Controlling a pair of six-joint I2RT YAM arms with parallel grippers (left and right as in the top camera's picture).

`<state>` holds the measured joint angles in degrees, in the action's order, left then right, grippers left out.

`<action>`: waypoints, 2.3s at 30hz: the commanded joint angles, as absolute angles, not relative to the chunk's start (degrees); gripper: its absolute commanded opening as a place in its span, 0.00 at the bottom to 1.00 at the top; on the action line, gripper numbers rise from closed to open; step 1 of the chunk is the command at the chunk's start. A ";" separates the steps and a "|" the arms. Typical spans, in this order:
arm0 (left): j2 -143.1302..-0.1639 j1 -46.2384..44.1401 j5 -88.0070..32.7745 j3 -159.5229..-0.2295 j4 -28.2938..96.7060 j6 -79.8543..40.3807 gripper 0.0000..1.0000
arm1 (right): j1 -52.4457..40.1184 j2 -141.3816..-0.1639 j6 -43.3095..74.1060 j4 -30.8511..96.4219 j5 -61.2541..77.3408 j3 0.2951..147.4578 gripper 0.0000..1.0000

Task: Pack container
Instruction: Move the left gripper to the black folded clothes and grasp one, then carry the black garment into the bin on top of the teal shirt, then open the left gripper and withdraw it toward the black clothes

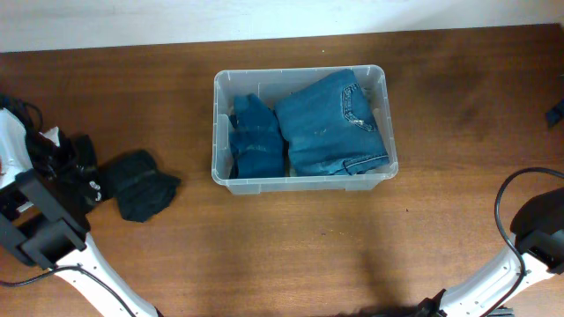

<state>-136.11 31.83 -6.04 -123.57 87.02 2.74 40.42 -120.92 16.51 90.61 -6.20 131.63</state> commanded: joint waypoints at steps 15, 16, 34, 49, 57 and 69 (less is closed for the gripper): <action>-124.16 15.70 -21.52 -149.53 96.47 0.60 0.01 | 40.53 -119.59 17.02 90.56 -6.92 131.37 0.98; -124.07 13.52 -21.96 -149.53 96.44 0.34 0.01 | 40.53 -119.59 17.02 90.56 -6.92 131.37 0.98; -124.92 -21.34 1.91 -148.00 94.50 -19.40 0.01 | 40.53 -119.59 17.02 90.56 -6.92 131.37 0.99; -124.92 -25.26 2.37 -138.82 93.47 -25.91 0.32 | 40.53 -119.59 17.02 90.56 -6.92 131.37 0.99; -124.84 -24.05 3.20 -139.17 93.10 -21.34 0.99 | 40.53 -119.59 17.02 90.56 -6.92 131.37 0.99; -122.19 -2.44 -1.32 -140.05 96.73 -16.78 0.99 | 40.53 -119.59 17.02 90.56 -6.92 131.37 0.99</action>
